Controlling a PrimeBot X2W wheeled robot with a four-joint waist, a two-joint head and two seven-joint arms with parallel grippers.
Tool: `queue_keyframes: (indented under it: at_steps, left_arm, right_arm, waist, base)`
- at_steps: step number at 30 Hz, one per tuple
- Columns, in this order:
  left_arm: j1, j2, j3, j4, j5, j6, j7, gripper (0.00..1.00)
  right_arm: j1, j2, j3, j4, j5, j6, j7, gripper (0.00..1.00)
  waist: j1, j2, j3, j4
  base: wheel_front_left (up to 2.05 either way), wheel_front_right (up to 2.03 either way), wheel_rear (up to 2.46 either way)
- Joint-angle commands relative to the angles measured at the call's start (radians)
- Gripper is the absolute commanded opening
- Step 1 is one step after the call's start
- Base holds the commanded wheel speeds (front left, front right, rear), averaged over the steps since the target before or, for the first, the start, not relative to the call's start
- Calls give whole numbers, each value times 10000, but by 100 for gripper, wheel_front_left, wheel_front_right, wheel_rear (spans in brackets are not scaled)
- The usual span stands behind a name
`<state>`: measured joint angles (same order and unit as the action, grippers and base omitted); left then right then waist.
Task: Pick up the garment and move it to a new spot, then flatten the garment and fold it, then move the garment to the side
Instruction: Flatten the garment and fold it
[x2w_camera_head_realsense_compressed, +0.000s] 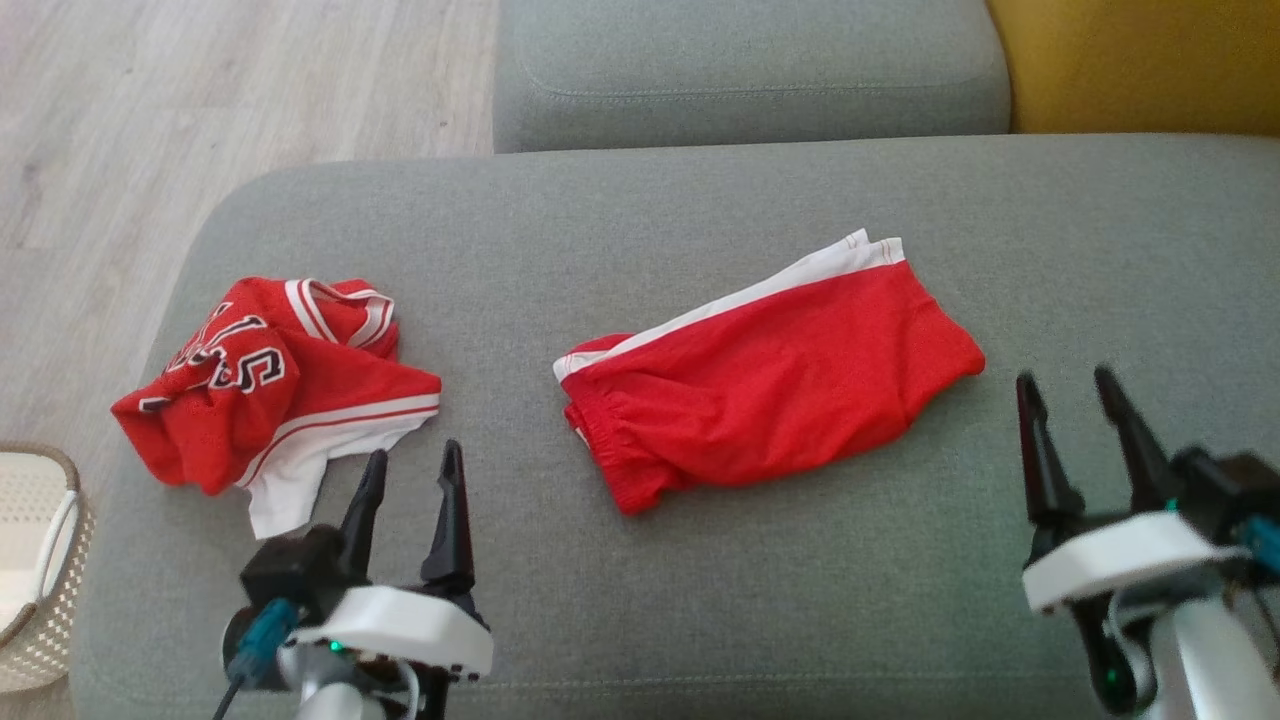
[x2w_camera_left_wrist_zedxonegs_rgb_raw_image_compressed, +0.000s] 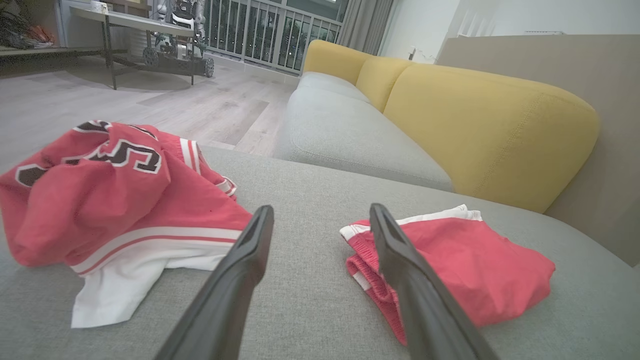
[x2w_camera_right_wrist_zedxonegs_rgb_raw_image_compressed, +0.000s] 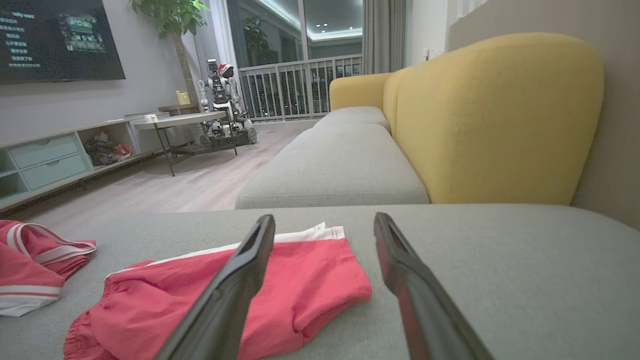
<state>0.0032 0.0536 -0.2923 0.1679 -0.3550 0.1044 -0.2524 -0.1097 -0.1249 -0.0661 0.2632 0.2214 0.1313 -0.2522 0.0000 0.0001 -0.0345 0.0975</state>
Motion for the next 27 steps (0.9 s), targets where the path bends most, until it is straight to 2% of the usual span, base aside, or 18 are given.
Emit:
queue_keyframes:
  at_steps: [1,5,15,18,23,27]
  left_arm:
    - [-189,-27,460,-594,48,49,-93,100]
    - [181,-30,530,-863,-136,271,-93,100]
    - [68,-32,262,-751,-25,160,-93,100]
    - [-63,-32,132,-751,20,157,-93,100]
    - [-262,-33,-210,-814,-13,299,-93,100]
    - [-487,-33,-534,-826,-25,417,-93,100]
  right_arm:
    - [-57,114,34,-477,91,-6,-18,100]
    - [413,342,17,-587,27,-6,135,100]
    - [396,532,-206,-571,94,-6,662,100]
    - [82,600,-360,-328,669,-6,1243,100]
    - [-776,719,-1443,482,2595,-6,2559,100]
    - [-1631,740,-2267,1323,3552,-6,3566,100]
  waist:
    - [0,-1,-22,0]
    - [0,-1,-35,0]
    - [0,-1,92,214]
    - [0,-1,263,371]
    - [0,-1,829,751]
    - [0,-1,1370,1072]
  base:
    - [0,0,0]
    - [0,0,0]
    - [0,0,0]
    - [0,0,0]
    - [0,0,0]
    - [0,0,0]
